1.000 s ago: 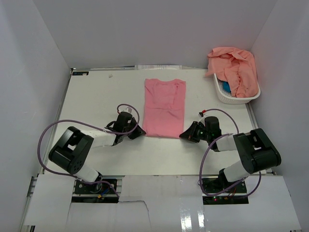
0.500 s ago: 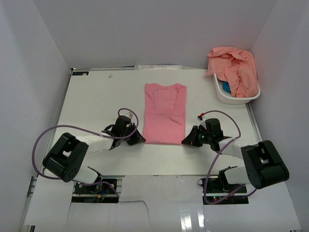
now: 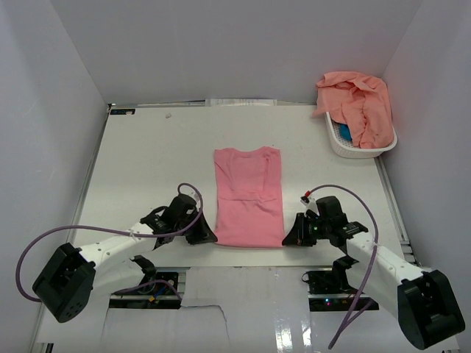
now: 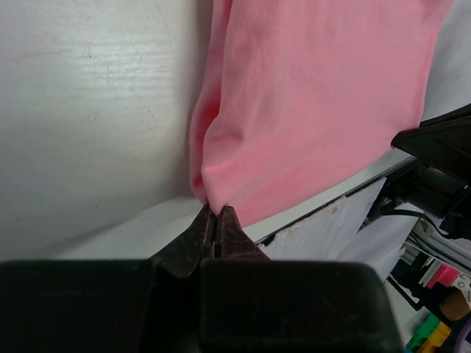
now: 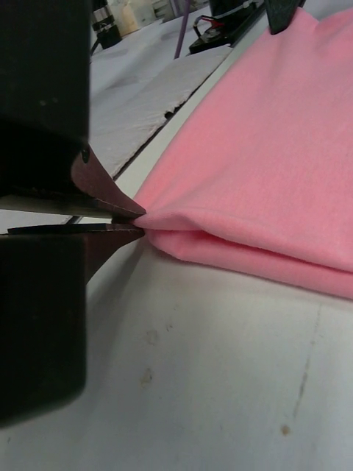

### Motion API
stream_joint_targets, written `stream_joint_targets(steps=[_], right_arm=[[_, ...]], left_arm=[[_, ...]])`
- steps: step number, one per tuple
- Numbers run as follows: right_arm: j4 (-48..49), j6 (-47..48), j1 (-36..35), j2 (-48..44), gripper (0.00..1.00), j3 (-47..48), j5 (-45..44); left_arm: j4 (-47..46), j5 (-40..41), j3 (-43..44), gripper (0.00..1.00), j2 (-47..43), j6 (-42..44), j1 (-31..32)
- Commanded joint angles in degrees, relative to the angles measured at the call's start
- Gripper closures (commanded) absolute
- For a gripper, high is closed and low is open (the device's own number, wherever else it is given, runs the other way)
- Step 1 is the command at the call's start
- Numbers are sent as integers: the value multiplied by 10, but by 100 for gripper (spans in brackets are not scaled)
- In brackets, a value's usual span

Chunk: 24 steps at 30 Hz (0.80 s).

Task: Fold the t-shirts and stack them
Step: Grab one side of the 2/3 rectangular tshirt with both arms

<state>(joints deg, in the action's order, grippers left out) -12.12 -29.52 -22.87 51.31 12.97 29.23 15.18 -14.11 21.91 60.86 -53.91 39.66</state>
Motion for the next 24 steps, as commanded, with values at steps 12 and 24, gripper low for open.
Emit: stream_joint_targets(steps=[12, 24], right_arm=[[-178, 49, -11, -12, 92, 181, -1], [-201, 82, -10, 86, 92, 351, -23]], left_arm=[[165, 31, 154, 100, -32, 0, 5], [186, 44, 307, 100, 43, 42, -36]])
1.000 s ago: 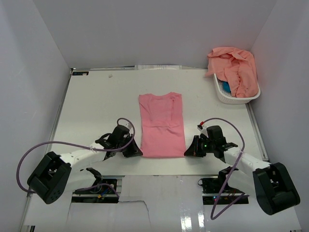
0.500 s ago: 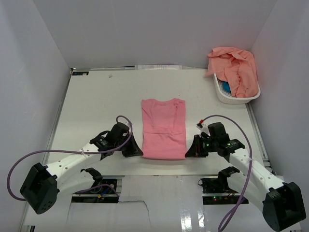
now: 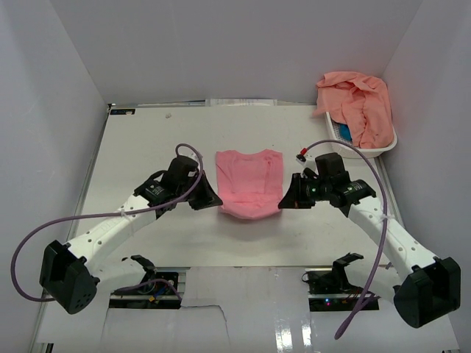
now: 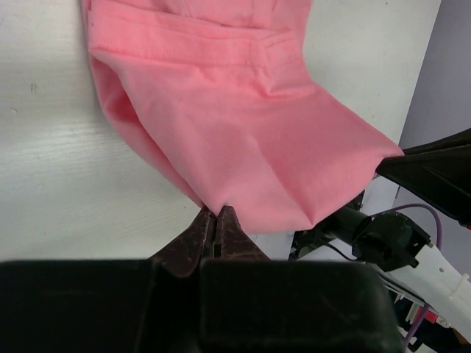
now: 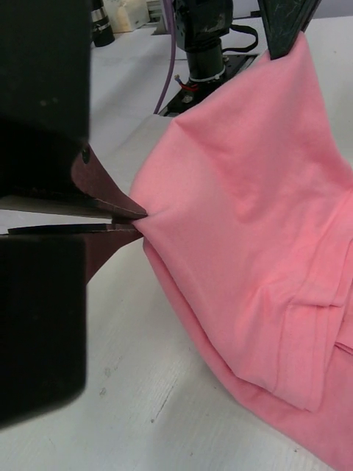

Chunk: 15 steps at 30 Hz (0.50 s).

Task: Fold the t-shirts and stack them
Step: Grab one side of the 2/3 rectangular tshirt with both arms, then fold the long partially folded tshirt into a neat square

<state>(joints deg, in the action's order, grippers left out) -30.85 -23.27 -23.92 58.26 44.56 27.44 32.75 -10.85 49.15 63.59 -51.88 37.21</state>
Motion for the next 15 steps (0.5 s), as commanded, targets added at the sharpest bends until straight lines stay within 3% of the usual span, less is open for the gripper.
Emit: stream_joint_targets(steps=[1, 15], right_arm=[[-14, 22, -1, 33, 92, 49, -7], [-11, 57, 15, 175, 92, 182, -34]], left_arm=[[9, 14, 43, 100, 21, 29, -17], [-2, 4, 167, 100, 157, 86, -100]])
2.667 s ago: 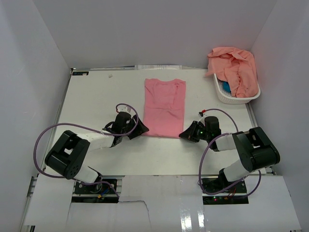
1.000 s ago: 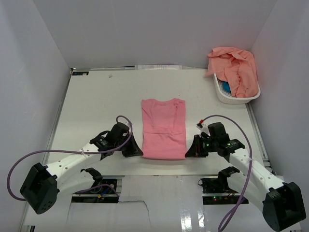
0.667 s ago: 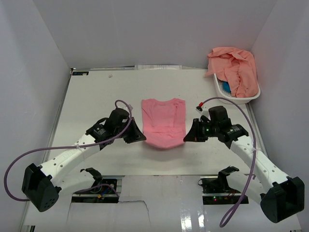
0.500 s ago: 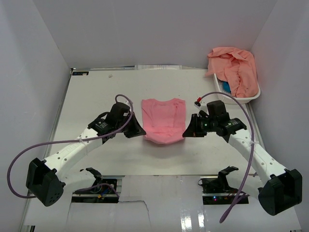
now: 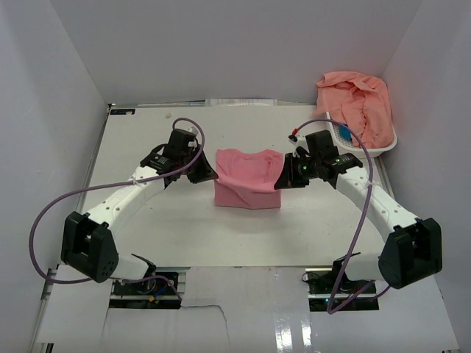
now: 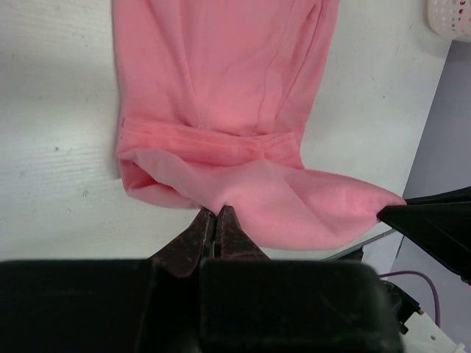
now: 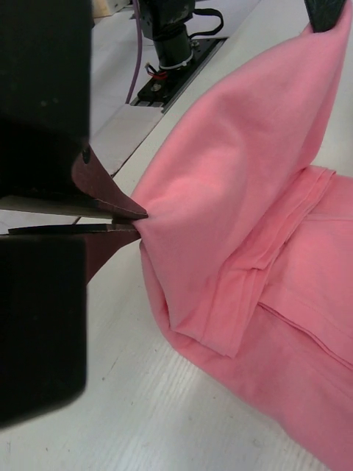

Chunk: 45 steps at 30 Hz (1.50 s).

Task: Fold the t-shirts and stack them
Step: Fold the long partially folded tshirt into a neat square

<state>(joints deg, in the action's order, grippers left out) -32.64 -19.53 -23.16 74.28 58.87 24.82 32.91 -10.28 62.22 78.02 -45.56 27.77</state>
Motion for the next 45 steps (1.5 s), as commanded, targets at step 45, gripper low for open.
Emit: stream_joint_targets(steps=[45], right_arm=[[12, 57, 72, 300, 92, 291, -2]], left_arm=[[-20, 33, 250, 100, 295, 21, -38]])
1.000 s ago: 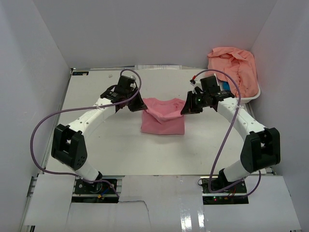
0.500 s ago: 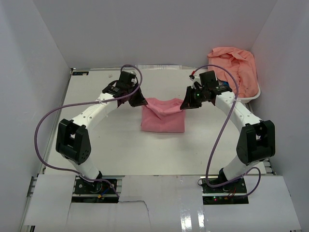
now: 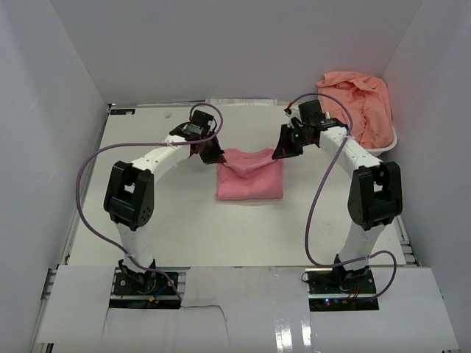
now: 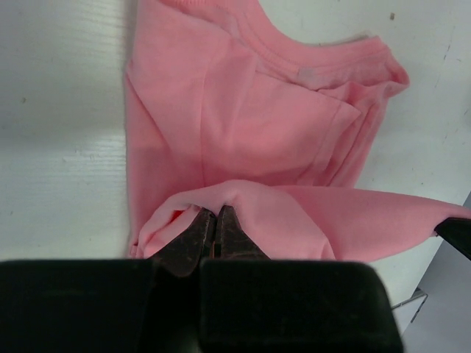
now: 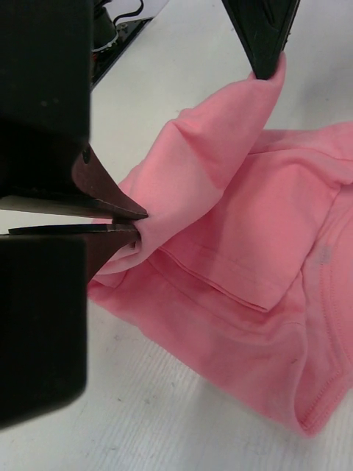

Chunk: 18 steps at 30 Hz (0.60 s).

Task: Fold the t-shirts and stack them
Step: Fold the long partially folded tshirt into a neat square

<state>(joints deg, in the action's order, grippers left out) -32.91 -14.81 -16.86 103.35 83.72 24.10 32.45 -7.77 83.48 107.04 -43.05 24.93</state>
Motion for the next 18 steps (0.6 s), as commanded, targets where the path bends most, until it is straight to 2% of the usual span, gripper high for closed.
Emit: stream_joint_targets(steps=[1, 9, 18], right_arm=[[14, 10, 11, 22, 92, 47, 6], [15, 14, 19, 81, 92, 92, 12], [19, 12, 30, 120, 92, 137, 20]], left_arm=[[-15, 7, 44, 100, 12, -5, -14], [-5, -1, 105, 100, 76, -11, -23], [7, 2, 135, 100, 85, -11, -28]])
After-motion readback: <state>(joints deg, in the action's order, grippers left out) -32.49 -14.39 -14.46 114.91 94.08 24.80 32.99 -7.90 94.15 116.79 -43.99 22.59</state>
